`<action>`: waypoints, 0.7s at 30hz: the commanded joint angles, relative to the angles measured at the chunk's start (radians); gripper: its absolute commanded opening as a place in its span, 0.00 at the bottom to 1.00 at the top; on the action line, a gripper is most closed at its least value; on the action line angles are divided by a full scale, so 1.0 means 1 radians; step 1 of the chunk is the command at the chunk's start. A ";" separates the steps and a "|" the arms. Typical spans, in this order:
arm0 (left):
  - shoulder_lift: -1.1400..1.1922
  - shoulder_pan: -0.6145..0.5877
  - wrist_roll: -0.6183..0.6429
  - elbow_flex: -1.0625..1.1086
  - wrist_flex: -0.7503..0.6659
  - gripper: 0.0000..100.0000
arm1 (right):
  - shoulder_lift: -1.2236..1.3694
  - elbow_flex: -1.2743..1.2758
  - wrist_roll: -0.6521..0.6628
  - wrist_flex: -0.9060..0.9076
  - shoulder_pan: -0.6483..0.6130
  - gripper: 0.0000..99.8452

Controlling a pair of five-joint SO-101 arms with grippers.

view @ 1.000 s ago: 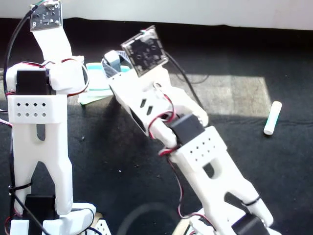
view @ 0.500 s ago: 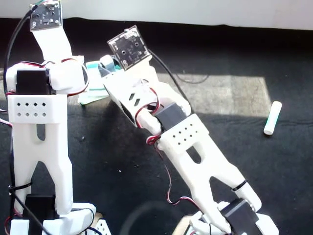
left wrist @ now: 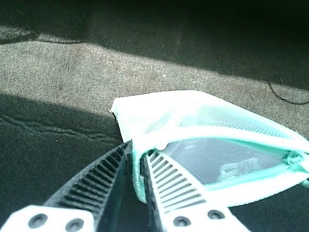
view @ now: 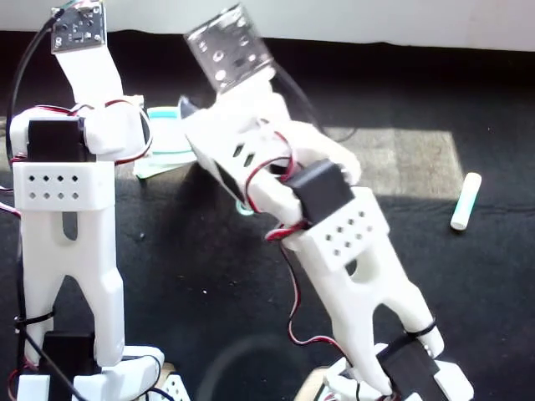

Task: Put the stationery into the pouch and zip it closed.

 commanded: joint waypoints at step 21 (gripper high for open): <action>0.079 0.010 0.006 0.018 0.006 0.01 | 0.045 0.409 0.005 0.007 1.036 0.17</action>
